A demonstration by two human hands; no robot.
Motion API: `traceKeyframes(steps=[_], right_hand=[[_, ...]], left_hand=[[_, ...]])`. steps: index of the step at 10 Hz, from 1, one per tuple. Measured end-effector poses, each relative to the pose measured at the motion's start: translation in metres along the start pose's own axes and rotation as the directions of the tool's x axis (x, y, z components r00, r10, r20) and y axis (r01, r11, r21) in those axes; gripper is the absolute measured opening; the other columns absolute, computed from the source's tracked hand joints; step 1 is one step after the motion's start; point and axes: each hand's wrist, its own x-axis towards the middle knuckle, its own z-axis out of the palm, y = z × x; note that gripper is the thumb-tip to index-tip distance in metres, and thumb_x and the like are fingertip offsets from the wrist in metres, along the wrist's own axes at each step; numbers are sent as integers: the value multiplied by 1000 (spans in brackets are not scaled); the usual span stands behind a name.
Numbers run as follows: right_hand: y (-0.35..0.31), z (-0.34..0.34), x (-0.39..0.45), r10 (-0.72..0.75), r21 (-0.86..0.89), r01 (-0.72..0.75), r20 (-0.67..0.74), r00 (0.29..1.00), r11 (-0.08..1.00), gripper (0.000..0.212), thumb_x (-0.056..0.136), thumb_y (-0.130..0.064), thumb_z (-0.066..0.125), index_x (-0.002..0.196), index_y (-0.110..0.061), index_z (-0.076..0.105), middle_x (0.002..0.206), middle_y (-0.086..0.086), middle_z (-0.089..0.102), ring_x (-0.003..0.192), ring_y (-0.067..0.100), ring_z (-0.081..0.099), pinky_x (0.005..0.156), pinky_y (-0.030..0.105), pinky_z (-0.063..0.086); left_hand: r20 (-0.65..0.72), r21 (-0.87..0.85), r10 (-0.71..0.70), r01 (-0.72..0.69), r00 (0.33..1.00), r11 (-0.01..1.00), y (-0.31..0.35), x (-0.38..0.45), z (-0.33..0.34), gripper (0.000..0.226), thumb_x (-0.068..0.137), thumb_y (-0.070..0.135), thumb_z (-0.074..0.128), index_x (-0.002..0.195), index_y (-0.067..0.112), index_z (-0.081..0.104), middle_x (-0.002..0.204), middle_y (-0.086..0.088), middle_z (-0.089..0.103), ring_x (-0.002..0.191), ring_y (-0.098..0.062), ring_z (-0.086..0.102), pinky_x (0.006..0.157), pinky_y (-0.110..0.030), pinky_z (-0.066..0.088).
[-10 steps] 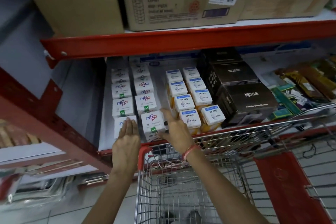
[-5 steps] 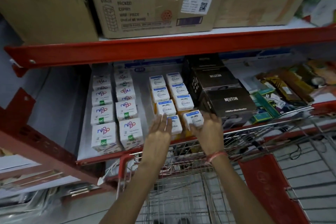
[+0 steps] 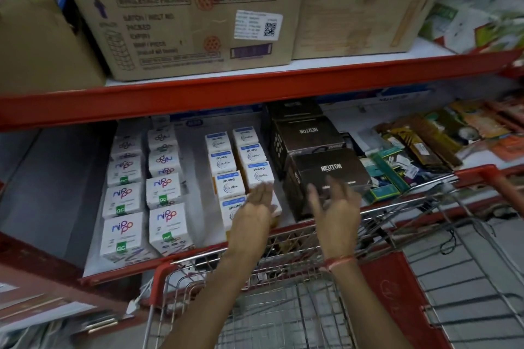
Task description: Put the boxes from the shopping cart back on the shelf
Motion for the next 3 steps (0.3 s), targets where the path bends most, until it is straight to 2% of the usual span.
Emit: traceKeyframes(steps=[1, 2, 3], right_hand=[[35, -8, 23, 197, -3, -197, -7, 980, 980, 53, 91, -36, 55, 134, -7, 44, 141, 23, 40, 129, 36, 37, 105, 48, 42], [52, -3, 34, 279, 13, -286, 182, 943, 958, 63, 92, -41, 50, 142, -7, 31, 150, 24, 28, 135, 39, 34, 109, 51, 39], [54, -10, 45, 246, 13, -259, 263, 933, 966, 59, 93, -38, 49, 142, -8, 33, 141, 25, 41, 136, 37, 35, 106, 51, 42]], left_hand=[[14, -334, -95, 94, 995, 938, 43, 27, 4, 35, 96, 25, 47, 129, 14, 44, 101, -16, 67, 86, -27, 65, 73, -39, 57], [71, -469, -181, 193, 981, 862, 68, 40, 13, 29, 95, 28, 48, 114, 8, 56, 87, -18, 69, 81, -29, 65, 68, -37, 54], [93, -476, -193, 214, 977, 853, 72, 41, 16, 33, 95, 28, 49, 120, 7, 54, 85, -18, 70, 73, -25, 64, 64, -33, 51]])
